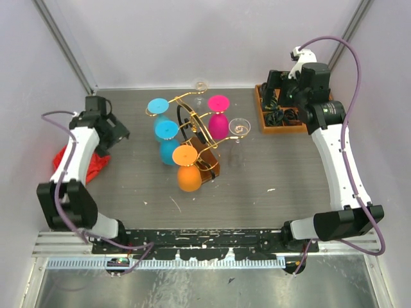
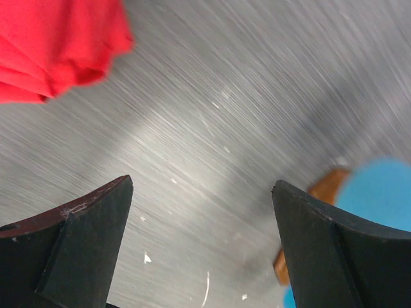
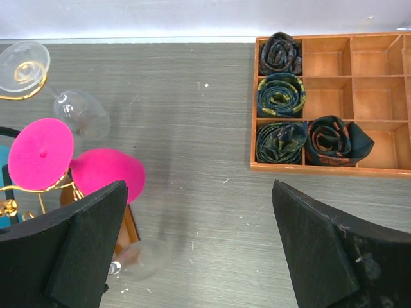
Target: Take the wine glass off the wine glass rack
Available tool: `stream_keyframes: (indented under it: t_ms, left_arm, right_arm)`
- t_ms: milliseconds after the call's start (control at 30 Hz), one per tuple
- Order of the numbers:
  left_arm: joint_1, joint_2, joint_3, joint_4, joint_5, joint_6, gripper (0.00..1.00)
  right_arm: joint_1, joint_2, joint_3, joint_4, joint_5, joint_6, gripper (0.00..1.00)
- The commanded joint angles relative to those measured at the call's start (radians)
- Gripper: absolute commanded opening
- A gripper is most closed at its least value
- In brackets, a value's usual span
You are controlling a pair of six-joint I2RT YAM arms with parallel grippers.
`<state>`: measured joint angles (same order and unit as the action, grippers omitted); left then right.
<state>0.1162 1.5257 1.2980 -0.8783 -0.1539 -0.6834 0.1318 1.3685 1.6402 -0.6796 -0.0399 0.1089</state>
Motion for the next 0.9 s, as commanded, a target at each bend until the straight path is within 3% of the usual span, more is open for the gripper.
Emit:
stream_keyframes:
  t_ms: [0,100,167,233,333,433,867]
  left_arm:
    - [-0.136,-0.179,-0.054,-0.046,0.027,-0.057,0.96]
    - [-0.207,-0.291,-0.048,-0.057,0.023,-0.06,0.93]
    - [-0.219,-0.335,-0.03,-0.069,0.064,-0.042,0.89]
    - [-0.219,-0.341,0.014,-0.113,0.107,-0.031,0.81]
    - [-0.219,-0.333,0.092,-0.176,0.174,0.003,0.73]
    - [-0.219,-0.348,0.145,-0.215,0.197,0.016,0.71]
    - [-0.22,-0.398,0.16,-0.256,0.246,0.016,0.77]
  right_arm:
    - [0.005,0.012,0.064,-0.011,-0.059,0.045,0.99]
    - [0.005,0.047,0.109,-0.058,-0.126,0.085,0.95]
    - [0.005,0.091,0.15,-0.095,-0.215,0.11,0.75]
    - [0.009,0.13,0.17,-0.096,-0.321,0.143,0.63]
    - [0.03,0.167,0.171,-0.082,-0.442,0.199,0.61]
    - [0.031,0.162,0.136,-0.077,-0.464,0.229,0.61]
    - [0.031,-0.01,-0.077,-0.088,-0.582,0.25,0.59]
